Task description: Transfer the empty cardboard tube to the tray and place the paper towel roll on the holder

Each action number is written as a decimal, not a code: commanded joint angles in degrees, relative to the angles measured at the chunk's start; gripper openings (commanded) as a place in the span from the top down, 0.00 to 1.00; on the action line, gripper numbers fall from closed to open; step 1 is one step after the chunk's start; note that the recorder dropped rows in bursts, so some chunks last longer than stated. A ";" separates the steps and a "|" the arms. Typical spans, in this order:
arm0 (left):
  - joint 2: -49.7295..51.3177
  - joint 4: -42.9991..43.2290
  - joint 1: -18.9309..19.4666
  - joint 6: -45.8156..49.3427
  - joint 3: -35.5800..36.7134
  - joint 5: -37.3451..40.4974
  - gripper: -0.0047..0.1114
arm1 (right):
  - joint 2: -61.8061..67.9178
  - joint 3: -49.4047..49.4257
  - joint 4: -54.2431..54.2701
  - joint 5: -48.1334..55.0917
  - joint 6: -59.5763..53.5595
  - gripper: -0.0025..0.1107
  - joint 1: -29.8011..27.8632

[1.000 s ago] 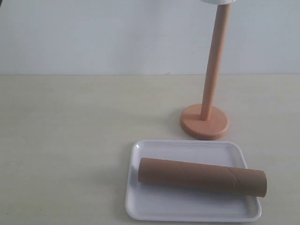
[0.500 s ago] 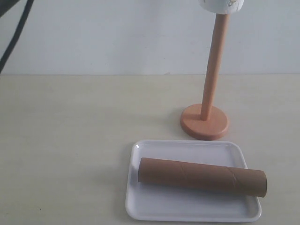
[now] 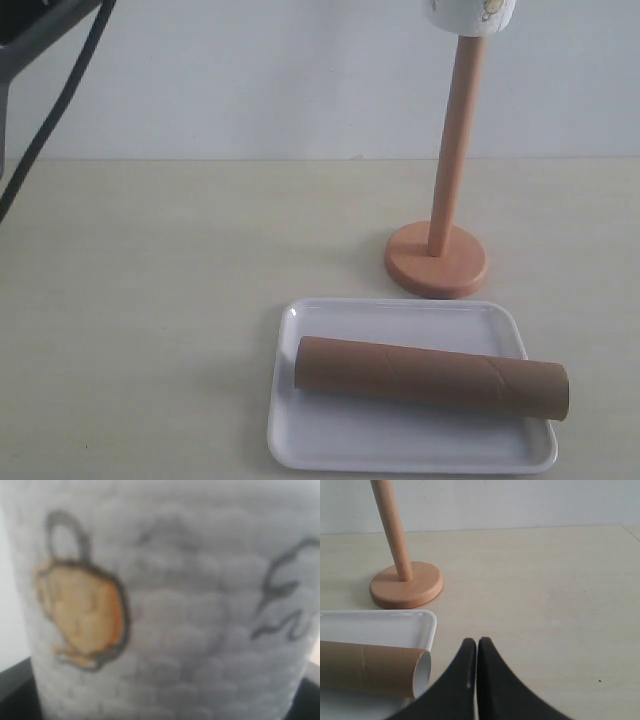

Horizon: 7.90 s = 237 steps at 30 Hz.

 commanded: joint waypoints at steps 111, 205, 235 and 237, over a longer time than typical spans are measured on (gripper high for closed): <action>-4.24 -3.45 4.47 -7.45 50.07 -39.20 0.92 | -0.28 0.02 -0.17 -0.98 0.00 0.98 -0.15; -45.88 -3.25 1.95 0.67 100.32 -33.60 0.91 | -0.28 0.02 -0.17 -0.31 0.00 0.98 -0.15; -102.18 -7.08 34.44 -6.71 124.74 -19.95 0.91 | -0.28 0.02 -0.17 -1.26 0.00 0.98 -0.15; -108.87 -7.08 37.88 -9.04 128.73 -19.95 0.91 | -0.28 0.02 -0.17 -1.26 0.00 0.98 -0.15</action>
